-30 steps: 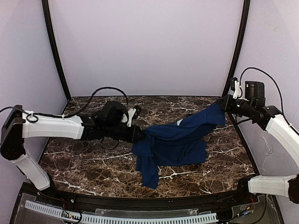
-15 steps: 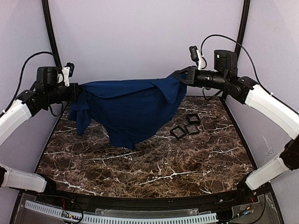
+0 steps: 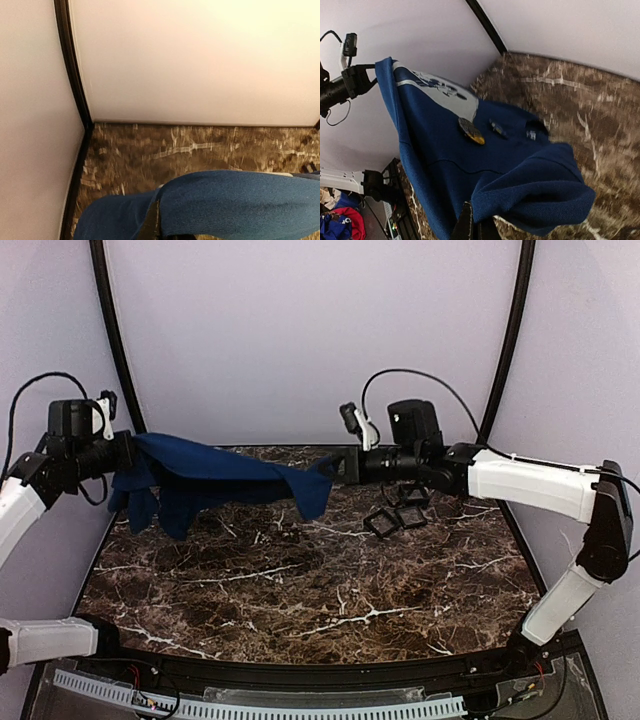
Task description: Remove the brooch from the garment
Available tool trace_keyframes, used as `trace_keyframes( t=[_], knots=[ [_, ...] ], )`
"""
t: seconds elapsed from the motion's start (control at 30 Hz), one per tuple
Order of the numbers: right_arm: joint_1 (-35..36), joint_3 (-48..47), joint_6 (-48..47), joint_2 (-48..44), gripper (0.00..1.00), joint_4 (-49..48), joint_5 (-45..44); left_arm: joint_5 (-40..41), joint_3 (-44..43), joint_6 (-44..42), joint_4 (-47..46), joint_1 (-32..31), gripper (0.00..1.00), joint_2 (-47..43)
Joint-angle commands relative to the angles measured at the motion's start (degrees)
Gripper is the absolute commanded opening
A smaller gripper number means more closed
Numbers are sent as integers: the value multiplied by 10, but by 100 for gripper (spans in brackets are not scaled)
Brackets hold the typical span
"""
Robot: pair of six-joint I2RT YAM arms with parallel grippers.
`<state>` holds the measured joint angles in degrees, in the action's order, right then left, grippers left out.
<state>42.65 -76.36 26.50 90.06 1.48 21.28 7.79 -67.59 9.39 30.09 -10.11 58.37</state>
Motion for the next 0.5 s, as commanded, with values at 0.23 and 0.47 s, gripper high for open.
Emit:
trace_keyframes(
  t=[0.23, 0.47],
  knots=[
    [108, 193, 58, 46, 0, 64, 2, -136, 220, 238, 115, 7, 39, -170],
    [159, 251, 76, 8, 1, 142, -22, -129, 162, 251, 227, 7, 70, -254]
  ],
)
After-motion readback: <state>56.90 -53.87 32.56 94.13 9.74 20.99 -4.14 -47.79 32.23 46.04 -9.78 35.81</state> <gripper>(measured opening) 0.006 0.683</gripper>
